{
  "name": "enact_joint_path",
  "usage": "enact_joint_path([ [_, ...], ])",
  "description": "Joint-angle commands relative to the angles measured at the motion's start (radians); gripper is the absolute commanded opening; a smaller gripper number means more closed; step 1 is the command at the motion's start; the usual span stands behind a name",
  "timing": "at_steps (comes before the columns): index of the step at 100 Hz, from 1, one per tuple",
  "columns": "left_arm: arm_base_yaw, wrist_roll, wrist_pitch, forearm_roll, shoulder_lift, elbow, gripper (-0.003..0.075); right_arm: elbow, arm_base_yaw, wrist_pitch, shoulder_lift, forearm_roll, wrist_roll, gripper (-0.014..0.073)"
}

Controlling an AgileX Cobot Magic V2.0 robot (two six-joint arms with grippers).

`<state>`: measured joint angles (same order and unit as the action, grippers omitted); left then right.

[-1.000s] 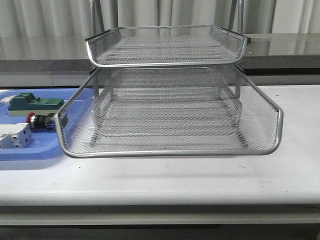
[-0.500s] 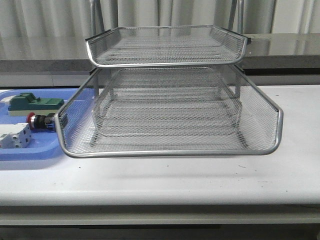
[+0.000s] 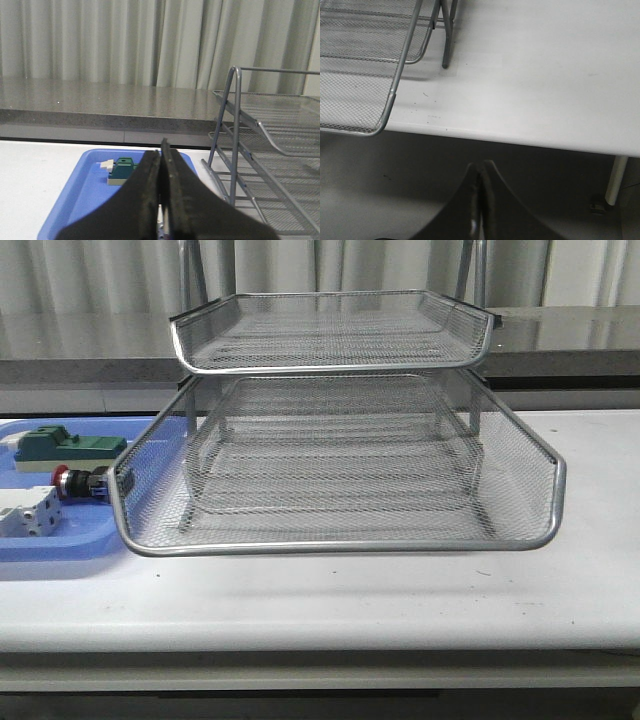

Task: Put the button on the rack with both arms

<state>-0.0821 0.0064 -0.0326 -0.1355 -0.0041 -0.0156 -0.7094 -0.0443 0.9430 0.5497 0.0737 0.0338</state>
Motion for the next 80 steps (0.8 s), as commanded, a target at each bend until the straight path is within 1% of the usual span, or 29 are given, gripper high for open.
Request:
enact_joint_path([
  [1,0.004,-0.012,-0.028,-0.068,0.024,-0.087,-0.0020,-0.036,0.004,-0.057,0.003,0.001,0.000,-0.0069],
  [8,0.004,-0.012,0.080,-0.074,0.076,-0.167,-0.0020,-0.036,0.004,-0.057,0.003,0.001,0.000,-0.0069],
  [9,0.004,-0.012,0.114,-0.072,0.089,-0.184,-0.0020,-0.036,0.004,-0.057,0.003,0.001,0.000,-0.0069],
  [18,0.004,-0.006,0.231,-0.045,0.184,-0.289,-0.0020,-0.036,0.004,-0.057,0.003,0.001,0.000,-0.0069],
  [39,0.004,-0.001,0.486,-0.006,0.509,-0.578,-0.0020,-0.036,0.004,-0.057,0.003,0.001,0.000,-0.0069],
  [45,0.004,0.010,0.537,0.009,0.596,-0.640,-0.0020,-0.036,0.004,-0.057,0.003,0.001,0.000,-0.0069],
  [62,0.004,0.174,0.661,0.023,0.847,-0.846,-0.0020,-0.036,0.004,-0.057,0.003,0.001,0.000,-0.0069],
  [80,0.004,0.290,0.737,0.026,1.088,-1.028,-0.0020,-0.036,0.004,-0.057,0.003,0.001,0.000,-0.0069],
])
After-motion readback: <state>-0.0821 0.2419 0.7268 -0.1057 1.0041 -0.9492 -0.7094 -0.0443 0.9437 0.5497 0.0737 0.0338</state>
